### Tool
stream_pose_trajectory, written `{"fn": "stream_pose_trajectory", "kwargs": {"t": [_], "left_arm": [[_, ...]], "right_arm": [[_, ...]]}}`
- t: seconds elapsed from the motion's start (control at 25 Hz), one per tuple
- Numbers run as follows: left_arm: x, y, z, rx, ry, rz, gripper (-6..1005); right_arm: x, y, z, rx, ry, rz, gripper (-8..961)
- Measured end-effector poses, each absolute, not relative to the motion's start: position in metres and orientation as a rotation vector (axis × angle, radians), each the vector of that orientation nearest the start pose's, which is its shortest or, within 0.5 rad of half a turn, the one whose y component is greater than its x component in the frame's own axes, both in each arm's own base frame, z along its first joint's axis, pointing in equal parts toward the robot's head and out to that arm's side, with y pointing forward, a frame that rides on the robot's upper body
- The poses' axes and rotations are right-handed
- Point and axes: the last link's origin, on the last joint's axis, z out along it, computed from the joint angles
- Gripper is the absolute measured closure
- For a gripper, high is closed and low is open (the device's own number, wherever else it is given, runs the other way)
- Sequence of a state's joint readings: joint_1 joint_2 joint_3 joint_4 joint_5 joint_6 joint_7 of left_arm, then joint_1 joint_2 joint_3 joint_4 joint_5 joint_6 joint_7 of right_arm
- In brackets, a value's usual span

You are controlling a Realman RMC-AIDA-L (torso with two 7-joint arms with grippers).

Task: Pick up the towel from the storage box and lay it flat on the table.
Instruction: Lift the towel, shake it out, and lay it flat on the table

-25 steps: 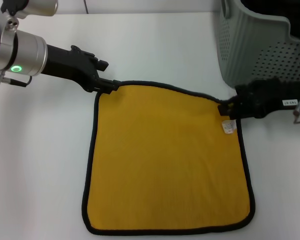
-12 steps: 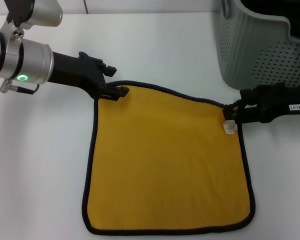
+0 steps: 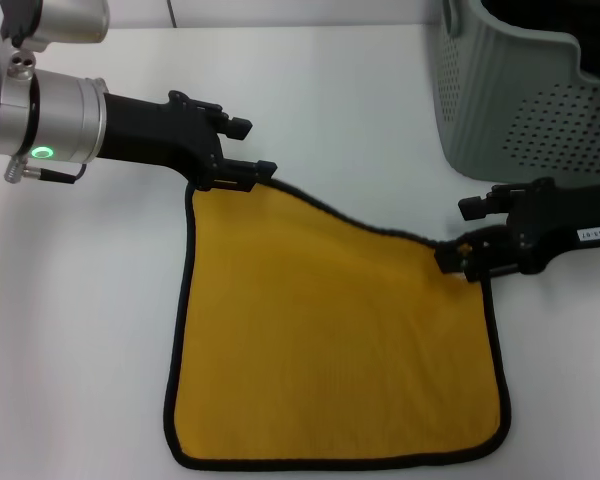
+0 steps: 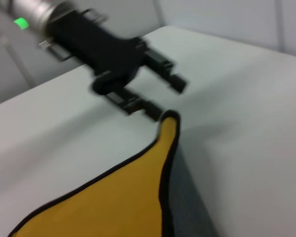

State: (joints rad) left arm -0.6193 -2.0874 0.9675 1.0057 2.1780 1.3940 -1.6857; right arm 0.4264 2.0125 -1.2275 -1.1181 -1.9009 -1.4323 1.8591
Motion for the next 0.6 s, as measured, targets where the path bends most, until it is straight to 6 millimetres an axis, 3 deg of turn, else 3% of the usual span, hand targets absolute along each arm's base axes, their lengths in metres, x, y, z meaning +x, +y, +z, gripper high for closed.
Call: {"fn": "stream_pose_trajectory", "kwargs": {"t": [0.16,0.44,0.6], "left_arm": [[-0.203,0.383,0.011,-2.775,-0.382,-0.201,366],[-0.199,0.371,-0.001,-2.862,-0.303,-0.194,366],[-0.195,0.368,0.007,-2.842,-0.270,-0.266,367]], "right_arm": [[0.208,0.337,0.021,-2.856,0.474,0.322,91],[0.208,0.338,0.024,-2.832,0.450,0.352,103],[0.205,0.339,0.024,-2.821,0.444,0.386,143]]}}
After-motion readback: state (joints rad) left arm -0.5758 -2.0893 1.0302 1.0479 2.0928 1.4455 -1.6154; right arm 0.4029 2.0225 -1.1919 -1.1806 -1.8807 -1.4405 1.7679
